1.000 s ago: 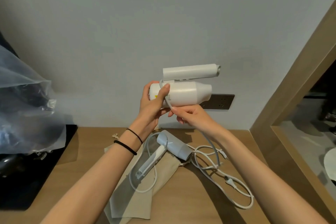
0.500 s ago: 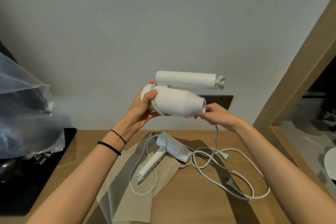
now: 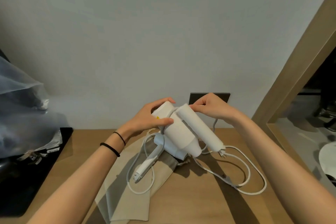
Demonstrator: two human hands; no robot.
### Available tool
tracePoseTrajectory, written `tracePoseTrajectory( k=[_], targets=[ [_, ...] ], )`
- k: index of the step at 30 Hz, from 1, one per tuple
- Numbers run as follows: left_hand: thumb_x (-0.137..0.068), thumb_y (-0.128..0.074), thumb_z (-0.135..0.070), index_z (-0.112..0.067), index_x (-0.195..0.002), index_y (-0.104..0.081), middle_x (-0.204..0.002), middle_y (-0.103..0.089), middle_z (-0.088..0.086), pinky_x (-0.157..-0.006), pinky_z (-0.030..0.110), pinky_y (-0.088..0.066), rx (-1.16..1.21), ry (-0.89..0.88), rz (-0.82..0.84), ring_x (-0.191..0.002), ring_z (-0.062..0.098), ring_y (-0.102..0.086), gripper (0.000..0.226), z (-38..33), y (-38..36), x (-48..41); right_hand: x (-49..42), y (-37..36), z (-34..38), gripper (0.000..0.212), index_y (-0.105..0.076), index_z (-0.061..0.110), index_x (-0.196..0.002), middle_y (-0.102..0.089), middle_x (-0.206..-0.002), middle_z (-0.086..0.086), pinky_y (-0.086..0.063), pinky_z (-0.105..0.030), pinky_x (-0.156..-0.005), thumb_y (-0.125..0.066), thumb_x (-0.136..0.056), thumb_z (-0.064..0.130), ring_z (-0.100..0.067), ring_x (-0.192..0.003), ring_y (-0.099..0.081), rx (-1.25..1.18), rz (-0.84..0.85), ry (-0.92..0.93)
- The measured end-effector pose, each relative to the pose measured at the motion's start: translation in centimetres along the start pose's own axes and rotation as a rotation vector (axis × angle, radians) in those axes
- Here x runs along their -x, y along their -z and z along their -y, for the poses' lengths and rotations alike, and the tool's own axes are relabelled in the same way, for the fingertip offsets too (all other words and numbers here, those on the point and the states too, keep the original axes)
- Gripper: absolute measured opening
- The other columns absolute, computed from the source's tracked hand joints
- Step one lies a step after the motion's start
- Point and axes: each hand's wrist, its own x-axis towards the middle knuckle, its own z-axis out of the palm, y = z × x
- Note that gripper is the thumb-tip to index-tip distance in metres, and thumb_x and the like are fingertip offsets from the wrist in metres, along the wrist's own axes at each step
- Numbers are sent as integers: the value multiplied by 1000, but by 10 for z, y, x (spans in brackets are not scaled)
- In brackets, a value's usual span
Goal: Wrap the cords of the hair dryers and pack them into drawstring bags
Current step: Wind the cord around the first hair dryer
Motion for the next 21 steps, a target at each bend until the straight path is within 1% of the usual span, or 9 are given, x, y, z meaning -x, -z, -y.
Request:
tracePoseTrajectory(
  k=[2,4,6,8,10,12,15,18,21],
  targets=[
    [-58,-76,-40,-47,-101,-62,-116,-58,-3,-66,20,-52,-24,-1,-27,-92,6,-58,46,6,-1,-2,2,-1,2,51,-62,0,-61,-34,-59,-10,-22,-30,-54,-63,-85,45,-22,-56,-27,57,-31,17],
    [-59,-76,-39,-42,-102,-61,-111,-60,-7,-67,18,-51,-84,-17,-31,-91,4,-58,46,10,-2,-2,4,-2,4,39,-67,19,-57,-37,-56,-9,-23,-30,-53,-60,-88,41,-19,-52,-29,138,-53,41],
    [-62,-78,-34,-36,-104,-60,-102,-60,-15,-67,17,-50,-137,-40,-53,-85,0,-58,45,15,-5,-1,7,-2,8,36,-64,25,-55,-39,-51,-3,-25,-29,-51,-57,-89,36,-14,-48,-31,199,-66,69],
    [-68,-80,-21,-32,-104,-59,-94,-58,-22,-66,20,-50,-154,-49,-128,-81,-1,-56,43,22,-7,-1,11,-5,10,36,-64,24,-59,-41,-51,-2,-25,-25,-49,-53,-91,34,-13,-47,-32,213,-83,81],
    [-71,-80,-14,-32,-104,-58,-97,-58,-19,-69,26,-53,-160,-50,-203,-85,2,-57,44,28,-8,-1,13,-7,11,36,-68,21,-66,-43,-53,-4,-25,-23,-48,-49,-94,31,-14,-47,-33,208,-100,84],
    [-71,-81,-16,-33,-104,-56,-102,-57,-14,-73,34,-55,-180,-59,-254,-92,10,-57,45,33,-8,-1,14,-9,12,36,-69,19,-70,-44,-53,-2,-27,-26,-50,-45,-96,27,-14,-48,-35,221,-118,86],
    [-70,-81,-20,-31,-104,-56,-102,-57,-12,-70,39,-58,-144,-45,-352,-94,16,-58,44,36,-11,0,16,-20,14,34,-61,21,-70,-49,-59,7,-32,-29,-54,-40,-98,23,-13,-57,-44,264,-166,88],
    [-72,-81,-19,-27,-106,-54,-104,-56,-10,-68,38,-60,-59,-3,-454,-97,20,-58,44,39,-18,1,18,-41,12,31,-56,17,-79,-58,-71,-1,-42,-38,-61,-35,-100,26,-22,-69,-54,288,-205,93],
    [-73,-80,-19,-24,-109,-52,-106,-53,-9,-65,37,-60,8,64,-506,-98,20,-57,46,44,-28,5,20,-60,7,30,-53,16,-87,-61,-76,-5,-49,-45,-65,-31,-101,31,-24,-71,-57,290,-240,101]
  ],
)
